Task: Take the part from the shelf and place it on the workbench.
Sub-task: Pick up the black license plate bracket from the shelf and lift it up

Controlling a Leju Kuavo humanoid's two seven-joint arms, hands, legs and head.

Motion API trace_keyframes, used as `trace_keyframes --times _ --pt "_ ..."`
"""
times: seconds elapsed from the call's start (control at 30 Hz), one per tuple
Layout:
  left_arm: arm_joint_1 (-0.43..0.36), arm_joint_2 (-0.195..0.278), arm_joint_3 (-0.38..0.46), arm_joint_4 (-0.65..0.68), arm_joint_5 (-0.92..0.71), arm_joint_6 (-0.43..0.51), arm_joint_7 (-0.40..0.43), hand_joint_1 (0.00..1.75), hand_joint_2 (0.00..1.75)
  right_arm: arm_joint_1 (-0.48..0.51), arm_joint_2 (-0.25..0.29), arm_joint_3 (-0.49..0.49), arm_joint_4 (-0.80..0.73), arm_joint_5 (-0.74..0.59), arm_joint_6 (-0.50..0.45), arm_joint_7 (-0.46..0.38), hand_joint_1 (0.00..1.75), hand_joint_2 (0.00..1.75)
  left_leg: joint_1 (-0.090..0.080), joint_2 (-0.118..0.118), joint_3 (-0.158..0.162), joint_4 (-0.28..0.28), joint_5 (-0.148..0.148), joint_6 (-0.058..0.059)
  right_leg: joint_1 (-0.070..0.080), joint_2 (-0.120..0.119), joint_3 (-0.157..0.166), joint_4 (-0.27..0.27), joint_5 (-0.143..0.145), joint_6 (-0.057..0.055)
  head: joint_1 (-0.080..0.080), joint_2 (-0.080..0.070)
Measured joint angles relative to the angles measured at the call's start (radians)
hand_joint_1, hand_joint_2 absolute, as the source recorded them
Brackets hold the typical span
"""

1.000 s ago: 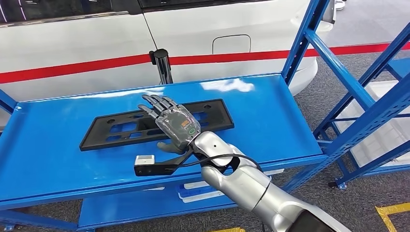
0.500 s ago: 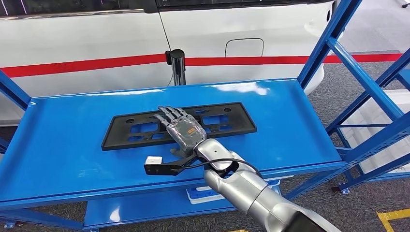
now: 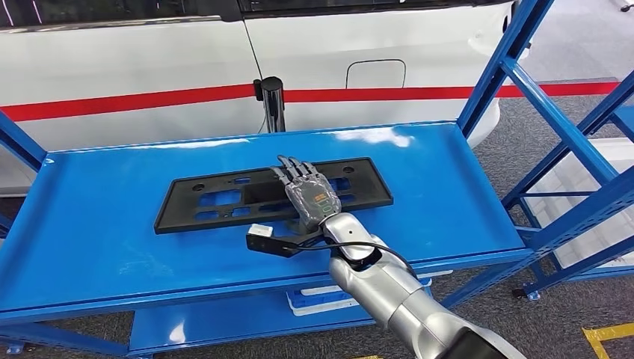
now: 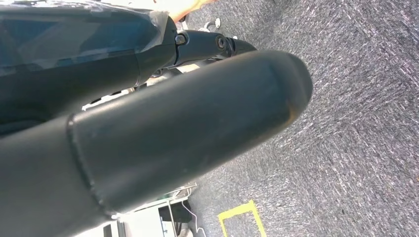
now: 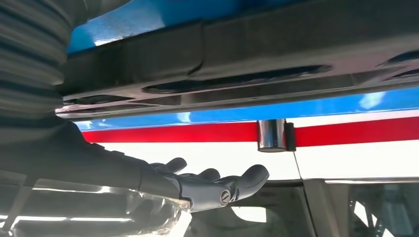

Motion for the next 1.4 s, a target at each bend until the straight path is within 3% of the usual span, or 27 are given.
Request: trace_keyframes --times 0.03,0.07,0.37,0.63,0.73,0.83,0.97,1.17,1.3,1.4 --pt "0.000 0.000 0.000 0.000 0.000 0.000 0.000 0.00 0.00 0.001 0.000 -0.004 0.002 0.000 0.000 0.000 1.51 1.75 0.001 0.000 0.000 0.000 0.000 0.000 0.000 0.000 0.000 0.000 0.000 0.000 0.000 0.000" --pt "0.000 -0.001 0.000 0.000 0.000 0.000 0.000 0.00 0.00 0.002 0.000 -0.007 0.005 0.002 -0.001 0.000 1.75 1.75 0.001 0.000 0.000 0.000 0.000 0.000 0.000 0.000 0.000 0.000 0.000 0.000 0.000 0.000" --pt "0.001 -0.002 0.003 0.000 -0.030 0.022 -0.030 0.00 0.00 0.052 -0.008 -0.072 -0.008 0.052 -0.034 -0.016 1.75 1.75 0.001 0.000 0.001 0.000 0.000 0.000 0.003 0.000 0.002 0.001 0.000 0.000 0.000 0.000" --pt "0.001 -0.002 0.027 0.000 -0.041 0.257 -0.348 0.00 0.00 0.145 -0.054 -0.158 -0.148 0.069 -0.032 -0.018 1.75 1.75 0.000 -0.001 0.000 0.000 0.000 0.000 0.003 0.000 0.002 0.000 0.000 0.000 0.000 0.000" --pt "0.000 -0.002 0.053 -0.001 -0.022 0.313 -0.434 0.00 0.00 0.185 -0.079 -0.185 -0.215 0.076 -0.032 -0.016 1.75 1.75 0.000 0.000 0.000 0.000 0.000 0.000 0.003 0.000 0.002 0.000 0.000 0.000 0.000 0.000" --pt "0.001 -0.001 0.089 -0.003 0.019 0.359 -0.576 0.00 0.00 0.226 -0.103 -0.213 -0.286 0.083 -0.033 -0.013 1.75 1.75 0.000 -0.001 0.000 0.000 0.000 0.000 0.003 0.000 0.001 0.000 0.000 0.000 0.000 0.000" --pt "0.000 -0.002 0.167 -0.009 0.106 0.367 -0.719 0.00 0.00 0.288 -0.131 -0.255 -0.387 0.083 -0.047 -0.025 1.75 1.75 0.001 0.000 0.000 0.000 -0.001 0.000 0.003 0.000 0.001 0.000 0.000 0.000 0.000 0.000" --pt "0.006 -0.002 0.284 -0.011 0.199 0.227 -0.870 0.00 0.00 0.325 -0.176 -0.305 -0.547 0.083 -0.154 -0.074 1.75 1.75 0.001 0.000 -0.002 0.000 -0.001 0.001 0.003 0.000 0.000 0.000 0.000 0.000 0.000 0.000" --pt "0.007 -0.012 0.320 -0.011 0.202 0.197 -0.907 0.00 1.75 0.304 -0.214 -0.334 -0.701 0.044 -0.180 -0.107 1.75 1.75 0.000 0.001 -0.002 0.000 -0.001 0.001 0.003 0.000 0.000 0.000 0.000 0.000 0.000 0.000" --pt "0.006 -0.019 0.340 -0.011 0.208 0.180 -0.902 0.00 1.75 0.283 -0.234 -0.344 -0.790 0.029 -0.188 -0.124 1.75 1.75 0.000 0.001 -0.002 0.000 -0.001 0.001 0.003 0.000 0.000 0.000 0.000 0.000 0.000 0.000"
